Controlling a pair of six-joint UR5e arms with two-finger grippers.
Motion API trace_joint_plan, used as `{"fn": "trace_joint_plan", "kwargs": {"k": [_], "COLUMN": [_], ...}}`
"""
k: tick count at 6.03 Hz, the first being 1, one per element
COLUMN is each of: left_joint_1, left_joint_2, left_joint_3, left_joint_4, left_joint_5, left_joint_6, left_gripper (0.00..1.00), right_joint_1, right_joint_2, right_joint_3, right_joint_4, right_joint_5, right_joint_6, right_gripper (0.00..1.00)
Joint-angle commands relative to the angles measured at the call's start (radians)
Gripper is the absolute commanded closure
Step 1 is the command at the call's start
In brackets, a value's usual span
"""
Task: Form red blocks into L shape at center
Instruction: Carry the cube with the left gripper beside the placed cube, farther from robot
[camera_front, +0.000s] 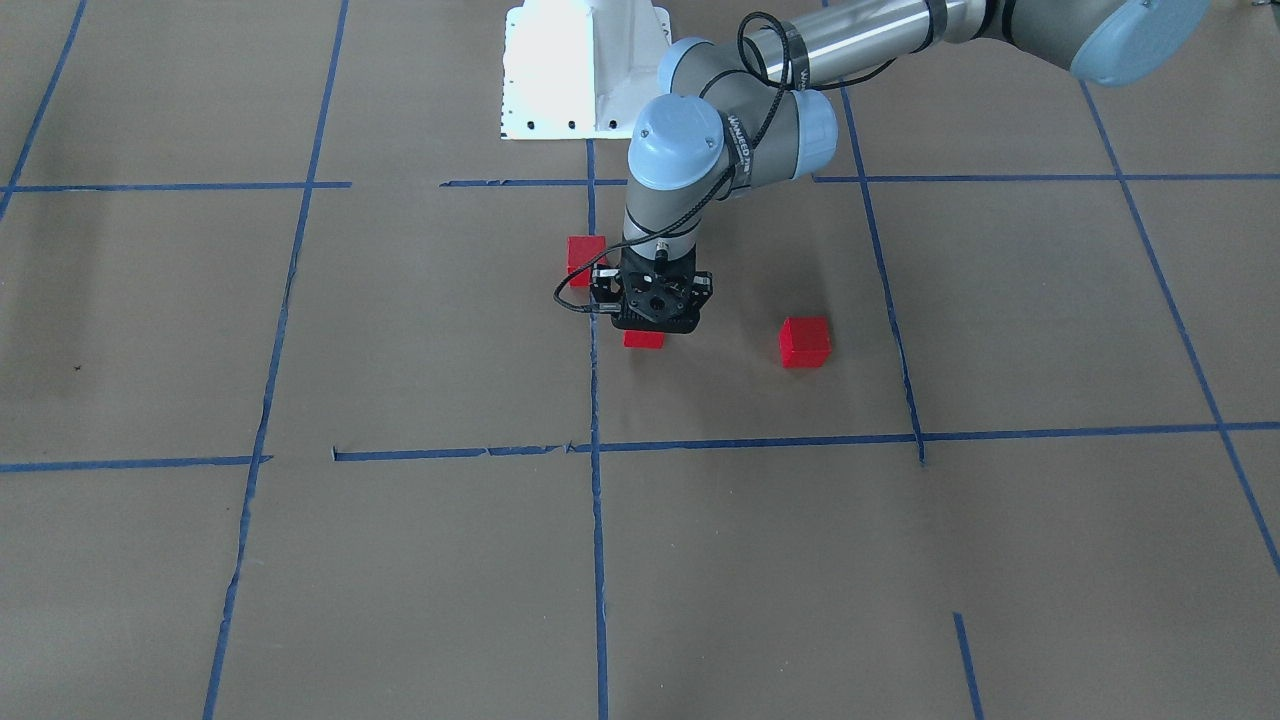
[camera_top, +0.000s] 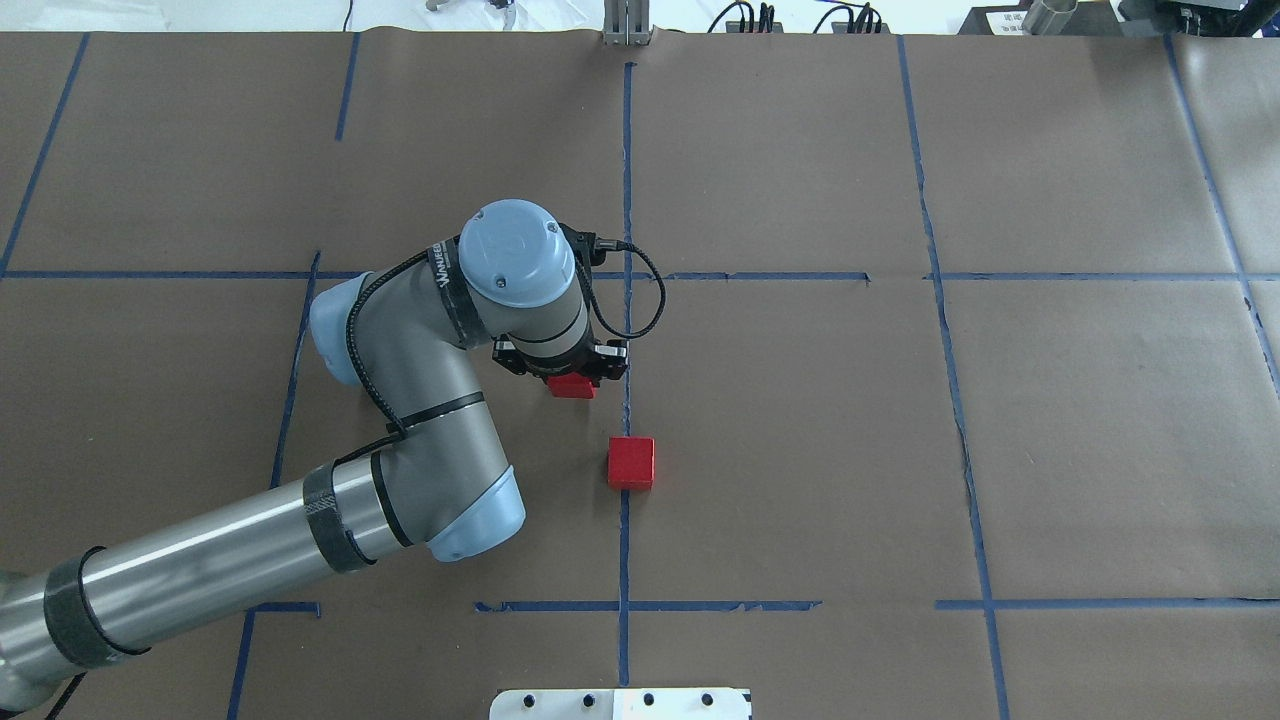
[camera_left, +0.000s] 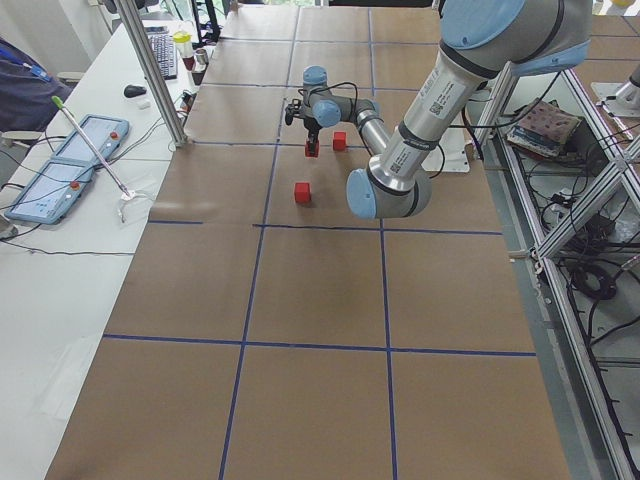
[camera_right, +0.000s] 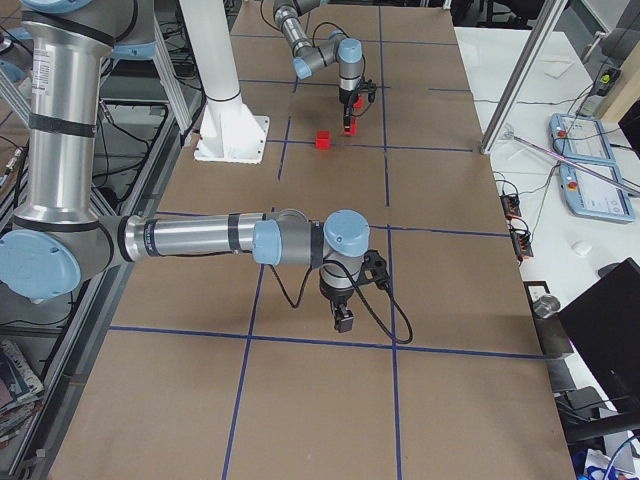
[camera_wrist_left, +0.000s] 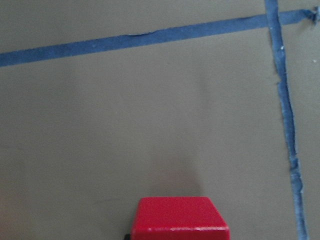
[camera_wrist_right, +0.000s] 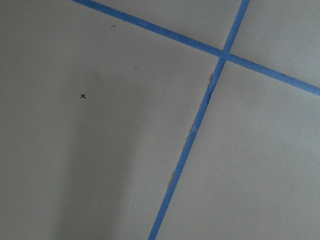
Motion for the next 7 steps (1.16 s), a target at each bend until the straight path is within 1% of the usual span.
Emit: {"fn": "trace_joint_plan", "kwargs": {"k": [1, 2, 3, 4, 7], "left_joint_1": [0.054, 0.059, 0.062, 0.077, 0.077], "left_joint_2": [-0.089, -0.128, -0.139, -0.136, -0.124], "left_joint_3": [0.085, 0.113, 0.111, 0.113, 0.104], "left_joint_4": [0.003, 0.032, 0.070, 0.070, 0.070], "left_joint_5": [0.050, 0.050, 0.067, 0.081, 0.076], "left_joint_6": [-0.108, -0.145, -0.145, -0.142, -0.134], "left_gripper": [0.84, 0.84, 0.84, 0.83, 0.83], "right_joint_1": [-0.001, -0.001, -0.001, -0.001, -0.001], "right_joint_2": [0.001, 0.001, 0.001, 0.001, 0.003], "right_joint_3": [-0.001, -0.003, -0.003, -0.003, -0.003], "right_joint_4": [0.000, 0.000, 0.000, 0.000, 0.000], "right_joint_5": [-0.002, -0.002, -0.002, -0.002, -0.002], "right_joint_6": [0.004, 0.004, 0.004, 0.005, 0.007], "right_gripper": [0.01, 0.01, 0.01, 0.01, 0.01]}}
